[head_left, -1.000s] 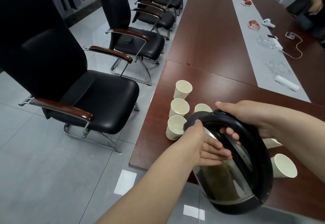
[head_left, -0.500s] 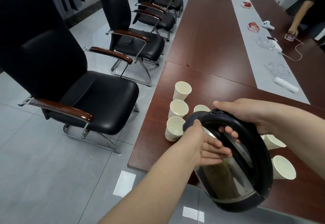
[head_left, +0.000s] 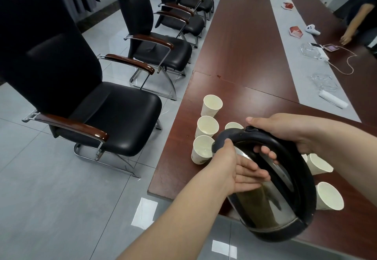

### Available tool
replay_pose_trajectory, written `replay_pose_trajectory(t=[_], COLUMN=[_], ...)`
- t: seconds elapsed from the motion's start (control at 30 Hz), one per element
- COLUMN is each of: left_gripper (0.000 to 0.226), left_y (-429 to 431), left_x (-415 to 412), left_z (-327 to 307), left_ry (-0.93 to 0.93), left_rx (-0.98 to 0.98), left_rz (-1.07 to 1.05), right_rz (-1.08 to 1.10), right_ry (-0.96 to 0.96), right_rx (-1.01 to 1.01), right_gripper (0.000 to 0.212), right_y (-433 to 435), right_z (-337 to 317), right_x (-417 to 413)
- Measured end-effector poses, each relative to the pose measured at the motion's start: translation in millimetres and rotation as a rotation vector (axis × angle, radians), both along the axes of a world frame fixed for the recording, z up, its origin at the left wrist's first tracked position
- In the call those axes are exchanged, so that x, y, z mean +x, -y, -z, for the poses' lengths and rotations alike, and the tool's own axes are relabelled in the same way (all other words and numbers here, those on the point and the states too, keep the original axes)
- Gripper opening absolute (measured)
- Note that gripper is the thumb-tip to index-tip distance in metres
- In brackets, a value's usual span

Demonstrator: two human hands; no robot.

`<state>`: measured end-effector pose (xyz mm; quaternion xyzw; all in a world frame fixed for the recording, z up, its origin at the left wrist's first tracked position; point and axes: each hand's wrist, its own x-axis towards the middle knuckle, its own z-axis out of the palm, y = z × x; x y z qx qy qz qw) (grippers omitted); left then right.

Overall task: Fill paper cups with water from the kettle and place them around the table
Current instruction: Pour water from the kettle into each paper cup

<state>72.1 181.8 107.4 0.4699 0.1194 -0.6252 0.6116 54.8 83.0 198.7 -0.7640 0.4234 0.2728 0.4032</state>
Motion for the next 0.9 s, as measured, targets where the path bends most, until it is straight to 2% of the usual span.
replay_pose_trajectory(t=[0.47, 0.63, 0.8, 0.9], left_gripper=[0.079, 0.081, 0.093, 0.092], left_y=[-1, -2, -1, 0], left_x=[-1, -4, -11, -18], left_z=[-1, -4, -13, -20], left_ry=[0.027, 0.061, 0.218, 0.299], left_rx=[0.004, -0.002, 0.021, 0.038], left_rz=[0.012, 0.047, 0.194, 0.243], right_rz=[0.017, 0.099, 0.262, 0.348], right_ry=[0.043, 0.102, 0.197, 0.267], right_rx=[0.036, 0.005, 0.023, 0.03], right_gripper=[0.061, 0.062, 0.062, 0.06], right_y=[0, 1, -1, -4], right_z=[1, 5, 9, 12], right_x=[-7, -18, -39, -52])
